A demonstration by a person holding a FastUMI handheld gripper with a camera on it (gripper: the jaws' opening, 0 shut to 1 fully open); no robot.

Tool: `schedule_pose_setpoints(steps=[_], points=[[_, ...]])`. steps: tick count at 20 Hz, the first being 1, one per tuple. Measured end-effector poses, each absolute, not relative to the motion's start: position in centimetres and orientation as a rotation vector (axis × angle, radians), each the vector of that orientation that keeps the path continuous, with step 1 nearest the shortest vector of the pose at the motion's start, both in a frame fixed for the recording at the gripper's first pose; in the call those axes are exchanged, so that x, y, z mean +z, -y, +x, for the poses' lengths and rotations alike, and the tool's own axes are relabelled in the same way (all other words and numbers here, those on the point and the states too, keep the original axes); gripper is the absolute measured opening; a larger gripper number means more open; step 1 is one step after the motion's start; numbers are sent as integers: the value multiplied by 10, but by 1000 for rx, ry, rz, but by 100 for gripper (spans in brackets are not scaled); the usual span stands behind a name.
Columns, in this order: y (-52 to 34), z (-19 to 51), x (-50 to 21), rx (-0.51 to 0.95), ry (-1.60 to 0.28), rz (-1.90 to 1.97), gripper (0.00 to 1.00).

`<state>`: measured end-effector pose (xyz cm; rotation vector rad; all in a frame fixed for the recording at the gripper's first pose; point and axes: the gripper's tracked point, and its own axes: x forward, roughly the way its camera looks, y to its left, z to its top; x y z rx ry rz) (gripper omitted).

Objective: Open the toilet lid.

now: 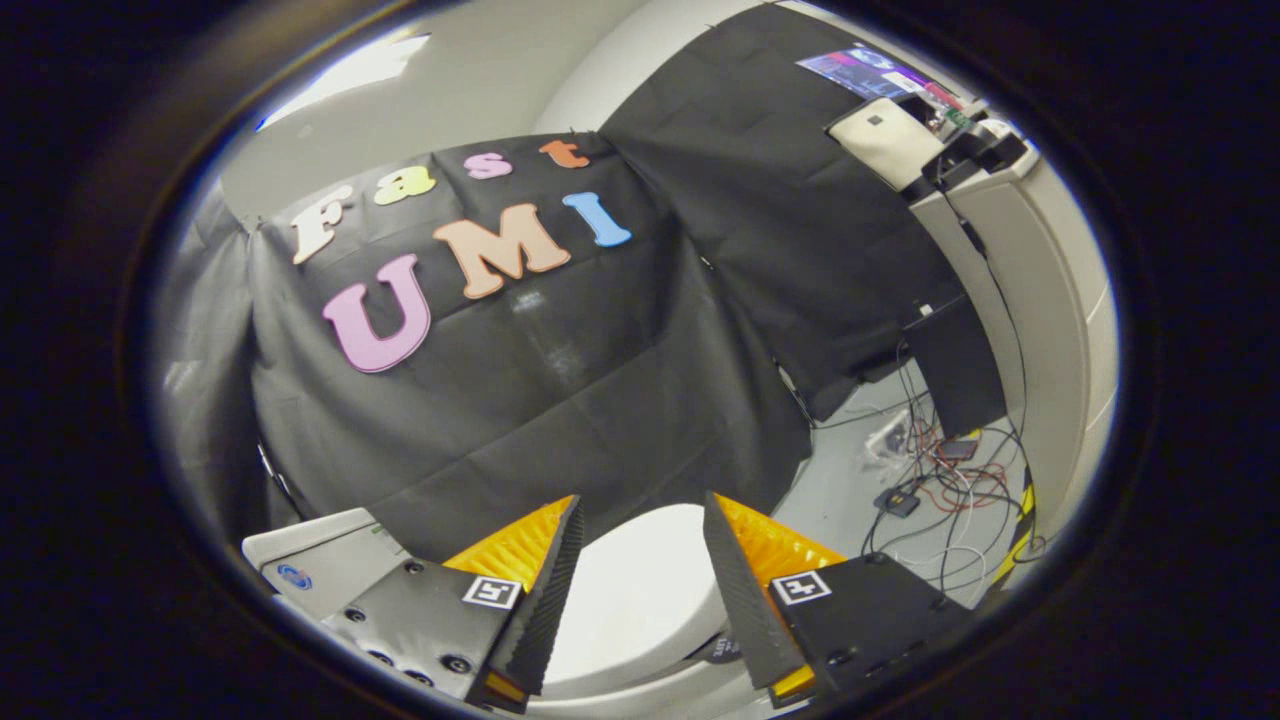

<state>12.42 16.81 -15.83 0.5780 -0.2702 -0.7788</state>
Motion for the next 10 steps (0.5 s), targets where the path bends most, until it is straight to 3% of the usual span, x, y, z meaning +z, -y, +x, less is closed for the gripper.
schedule_pose_setpoints(steps=[10], points=[[-179, 121, -235, -832, 252, 829, 76]])
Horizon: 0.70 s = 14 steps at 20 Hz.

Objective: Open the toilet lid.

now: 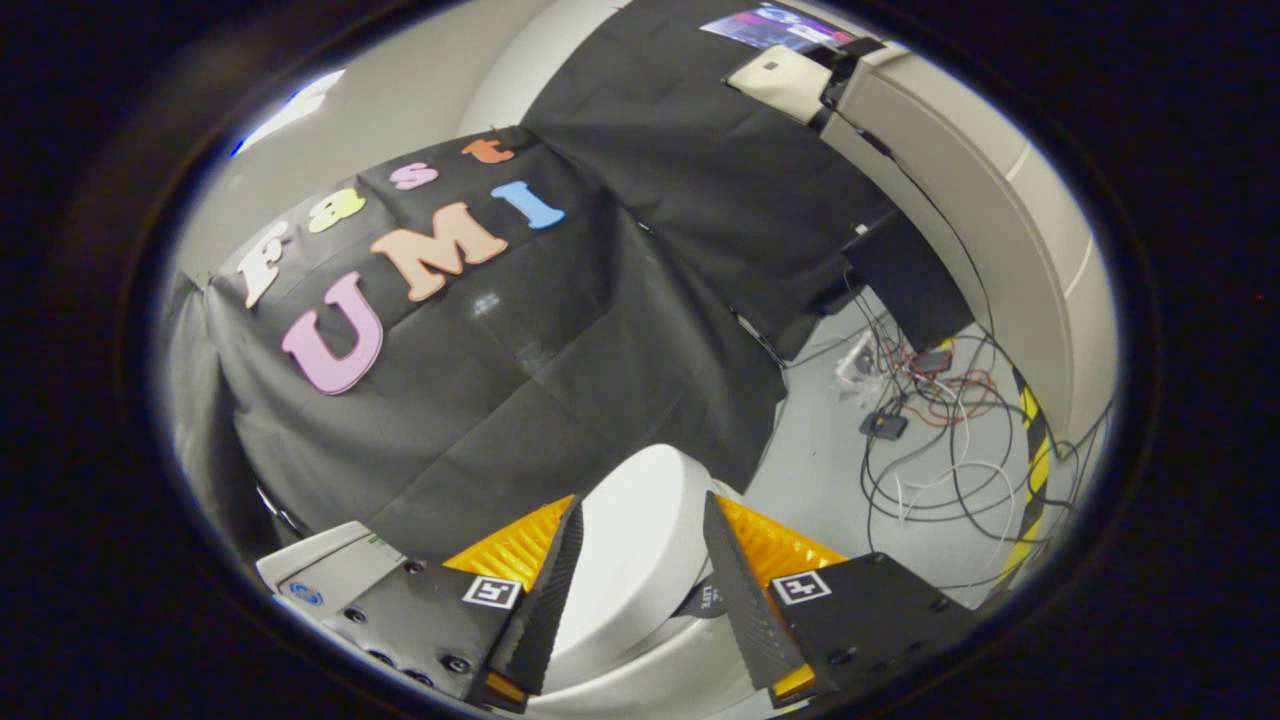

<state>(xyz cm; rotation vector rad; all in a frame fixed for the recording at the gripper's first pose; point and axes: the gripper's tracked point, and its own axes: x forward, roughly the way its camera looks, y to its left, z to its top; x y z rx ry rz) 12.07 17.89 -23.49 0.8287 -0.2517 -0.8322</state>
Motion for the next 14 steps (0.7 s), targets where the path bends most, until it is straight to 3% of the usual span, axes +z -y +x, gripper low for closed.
schedule_pose_setpoints(steps=[4, 6, 14], points=[[-179, 117, -267, -871, 245, 971, 76], [-181, 118, -284, -885, 247, 1024, 60], [-189, 135, -304, -800, 295, 1237, 60]])
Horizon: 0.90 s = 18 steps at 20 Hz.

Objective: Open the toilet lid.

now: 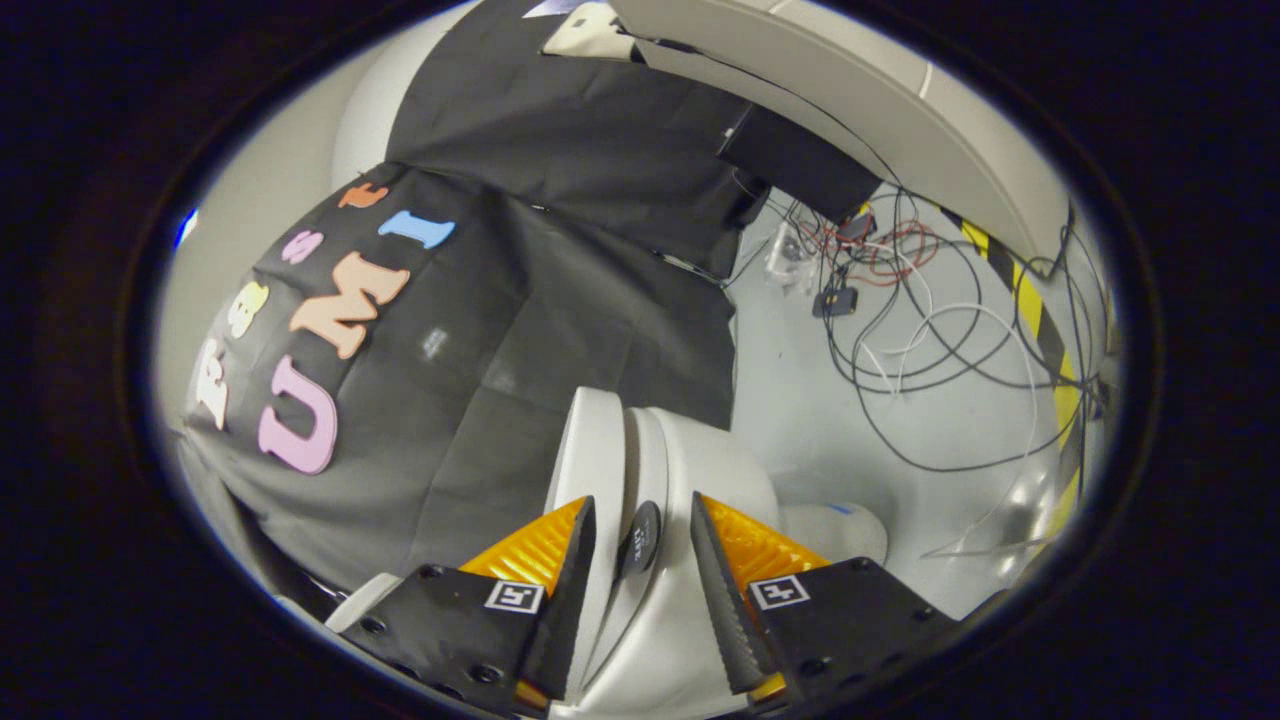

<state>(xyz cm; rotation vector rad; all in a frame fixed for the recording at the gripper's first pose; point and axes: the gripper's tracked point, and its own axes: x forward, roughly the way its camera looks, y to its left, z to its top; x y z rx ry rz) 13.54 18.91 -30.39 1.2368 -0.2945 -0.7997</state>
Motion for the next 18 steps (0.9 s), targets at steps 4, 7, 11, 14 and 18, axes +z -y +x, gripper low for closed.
schedule_pose_setpoints(steps=[4, 7, 11, 14, 18], points=[[-185, 146, -317, -815, 283, 1348, 20], [-193, 160, -311, -746, 284, 1375, 19], [-191, 160, -312, -748, 276, 1315, 3], [-192, 159, -308, -743, 274, 1317, 2], [-191, 157, -303, -780, 249, 1230, 1]])
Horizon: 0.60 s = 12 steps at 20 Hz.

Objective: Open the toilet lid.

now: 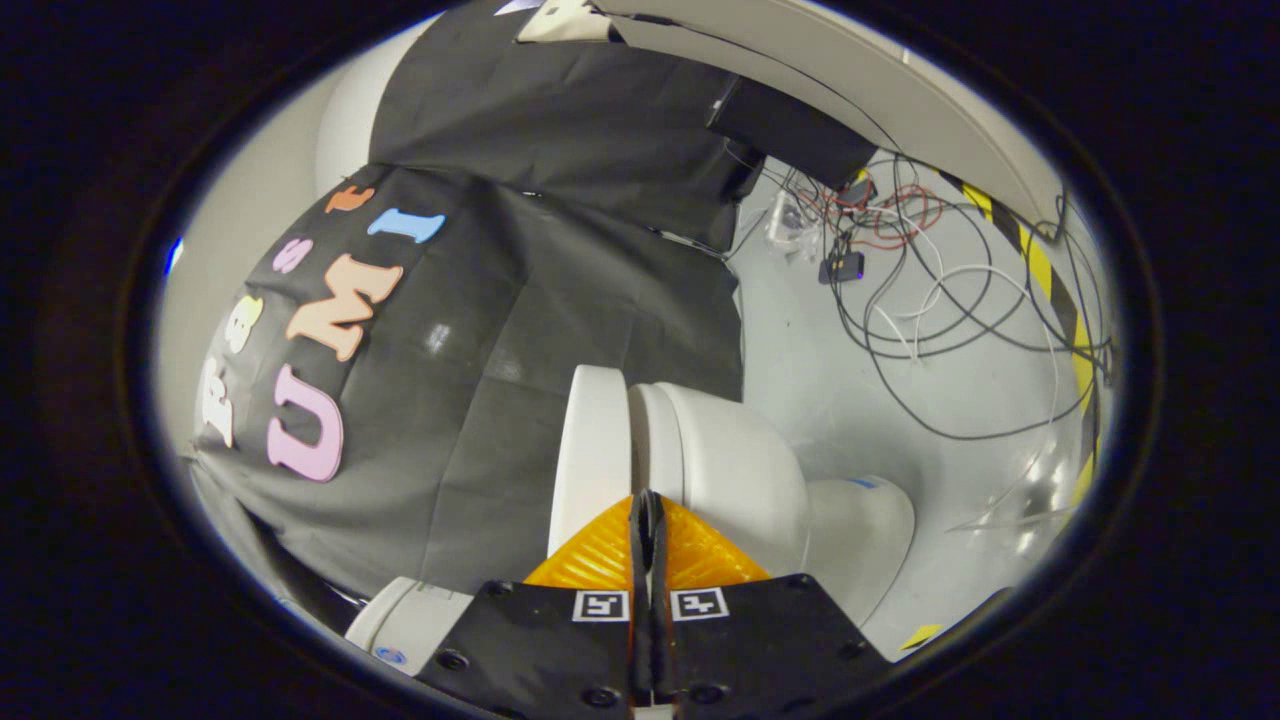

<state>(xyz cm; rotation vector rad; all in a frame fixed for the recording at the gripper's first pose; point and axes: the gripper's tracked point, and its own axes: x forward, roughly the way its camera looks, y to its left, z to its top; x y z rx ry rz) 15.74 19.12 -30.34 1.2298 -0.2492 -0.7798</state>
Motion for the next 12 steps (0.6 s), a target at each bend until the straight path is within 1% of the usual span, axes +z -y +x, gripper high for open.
schedule_pose_setpoints(steps=[5, 12], points=[[-193, 160, -269, -772, 245, 1095, 1], [-207, 174, -196, -698, 257, 885, 1]])
